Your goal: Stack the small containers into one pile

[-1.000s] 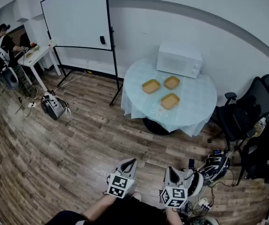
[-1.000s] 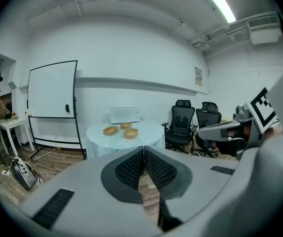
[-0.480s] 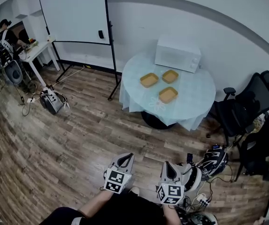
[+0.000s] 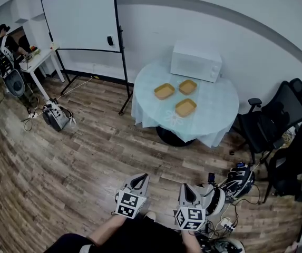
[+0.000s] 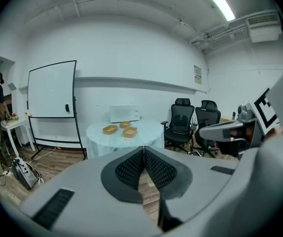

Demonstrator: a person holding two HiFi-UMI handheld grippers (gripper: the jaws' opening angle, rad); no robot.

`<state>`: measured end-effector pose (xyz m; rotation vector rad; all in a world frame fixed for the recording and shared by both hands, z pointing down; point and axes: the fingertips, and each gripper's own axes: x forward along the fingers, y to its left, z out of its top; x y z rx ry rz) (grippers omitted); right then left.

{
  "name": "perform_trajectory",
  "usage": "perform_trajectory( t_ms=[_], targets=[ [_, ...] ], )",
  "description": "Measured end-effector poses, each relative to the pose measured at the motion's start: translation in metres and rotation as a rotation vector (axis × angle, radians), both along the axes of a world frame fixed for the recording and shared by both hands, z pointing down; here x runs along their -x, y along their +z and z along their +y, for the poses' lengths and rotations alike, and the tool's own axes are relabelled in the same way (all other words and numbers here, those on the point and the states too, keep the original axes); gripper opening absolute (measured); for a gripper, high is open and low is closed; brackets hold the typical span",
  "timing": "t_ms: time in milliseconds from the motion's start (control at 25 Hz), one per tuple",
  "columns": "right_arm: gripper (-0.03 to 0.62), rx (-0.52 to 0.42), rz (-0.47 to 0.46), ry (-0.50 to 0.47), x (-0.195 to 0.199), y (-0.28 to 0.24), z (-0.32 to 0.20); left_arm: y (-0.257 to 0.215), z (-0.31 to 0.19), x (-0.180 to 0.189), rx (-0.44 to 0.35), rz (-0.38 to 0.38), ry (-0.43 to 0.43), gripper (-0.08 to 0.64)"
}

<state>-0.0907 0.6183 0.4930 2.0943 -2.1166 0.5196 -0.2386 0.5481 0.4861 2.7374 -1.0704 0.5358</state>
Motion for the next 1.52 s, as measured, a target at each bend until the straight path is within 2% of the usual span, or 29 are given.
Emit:
perform_trajectory(
  t_ms=[400,800,1120,1520],
  targets=[
    [0.026,0.021,-0.031,-0.017,0.006,0.003,-0.001,0.001,0.000,0.000,0.019,-0.008,0.007,0.014],
    [0.026,0.033,-0.035,-0.014,-0.006,0.009,-0.035,0.009,-0.036,-0.020,0.029,0.000,0.024,0.014],
    [0.026,0.038,-0.027,-0.018,-0.030,0.011,-0.111,0.015,-0.114,-0.053,0.037,0.007,0.047,0.014],
    [0.026,0.074,-0.036,0.030,-0.066,0.011,-0.227,0.014,-0.232,-0.092,0.052,-0.002,0.106,0.014]
  ],
)
